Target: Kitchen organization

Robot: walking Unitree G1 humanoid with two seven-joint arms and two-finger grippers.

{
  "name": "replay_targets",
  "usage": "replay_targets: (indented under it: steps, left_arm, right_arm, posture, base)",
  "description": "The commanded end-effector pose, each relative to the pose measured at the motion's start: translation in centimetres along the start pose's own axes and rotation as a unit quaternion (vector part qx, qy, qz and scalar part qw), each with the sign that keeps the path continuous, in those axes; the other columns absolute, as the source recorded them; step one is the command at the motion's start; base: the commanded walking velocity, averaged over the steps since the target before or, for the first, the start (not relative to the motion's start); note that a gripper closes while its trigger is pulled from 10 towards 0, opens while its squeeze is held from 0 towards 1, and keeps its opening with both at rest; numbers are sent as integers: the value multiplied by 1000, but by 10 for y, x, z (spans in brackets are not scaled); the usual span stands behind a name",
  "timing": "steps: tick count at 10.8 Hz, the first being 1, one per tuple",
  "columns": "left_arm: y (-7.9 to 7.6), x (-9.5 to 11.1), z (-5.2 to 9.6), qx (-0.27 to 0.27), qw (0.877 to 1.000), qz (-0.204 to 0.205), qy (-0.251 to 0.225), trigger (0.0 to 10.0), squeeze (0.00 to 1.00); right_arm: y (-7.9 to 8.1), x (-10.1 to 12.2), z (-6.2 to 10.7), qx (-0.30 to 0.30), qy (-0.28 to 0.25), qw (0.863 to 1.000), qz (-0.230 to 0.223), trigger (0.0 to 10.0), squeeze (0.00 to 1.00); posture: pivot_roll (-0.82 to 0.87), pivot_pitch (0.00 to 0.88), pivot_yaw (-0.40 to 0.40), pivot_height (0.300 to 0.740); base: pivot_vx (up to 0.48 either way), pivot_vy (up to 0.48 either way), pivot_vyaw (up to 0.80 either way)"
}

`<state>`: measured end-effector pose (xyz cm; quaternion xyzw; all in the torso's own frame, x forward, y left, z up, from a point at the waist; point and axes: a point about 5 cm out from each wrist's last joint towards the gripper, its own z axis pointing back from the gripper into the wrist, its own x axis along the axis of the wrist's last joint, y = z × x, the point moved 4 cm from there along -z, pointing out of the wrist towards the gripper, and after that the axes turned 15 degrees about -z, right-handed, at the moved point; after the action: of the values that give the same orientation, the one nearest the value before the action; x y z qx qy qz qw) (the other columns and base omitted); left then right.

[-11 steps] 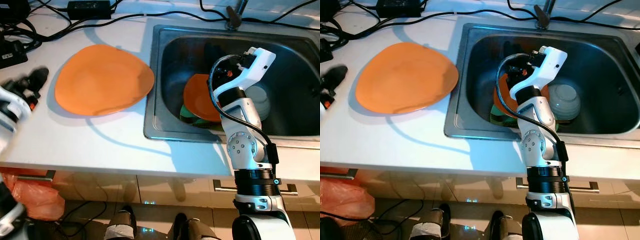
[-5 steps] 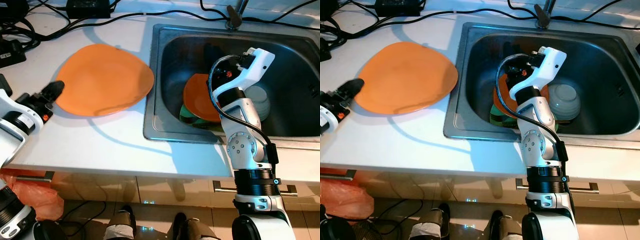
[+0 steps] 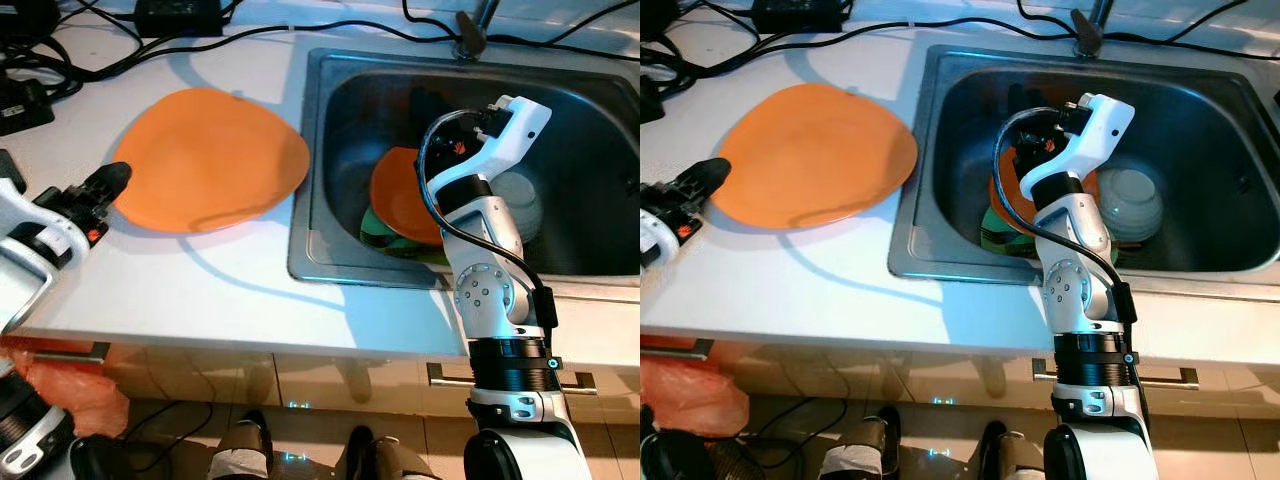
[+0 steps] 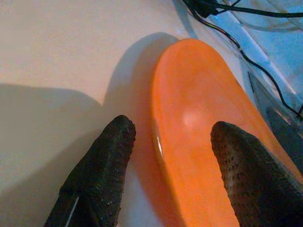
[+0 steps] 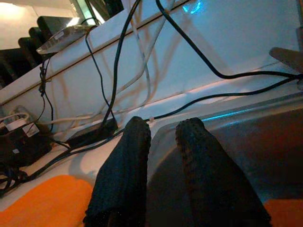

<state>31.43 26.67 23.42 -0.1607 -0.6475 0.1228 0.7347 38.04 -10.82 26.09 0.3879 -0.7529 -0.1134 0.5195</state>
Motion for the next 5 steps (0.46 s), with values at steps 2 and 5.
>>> replay_targets:
  steps: [2,5]
  left_arm:
    - [-4,-22,-7,-12,998,14,52,10000,0]
    - [-16,-30,-22,-25,997,18,76,10000,0]
  right_arm:
    - [-4,3,2,-8,-2,1000,3,10000,0]
    - [-3,3,3,-10,-6,1000,3,10000,0]
  posture:
    - [181,234,-41,740]
    - [170,222,-24,740]
  base:
    - [0,0,0]
    - [0,0,0]
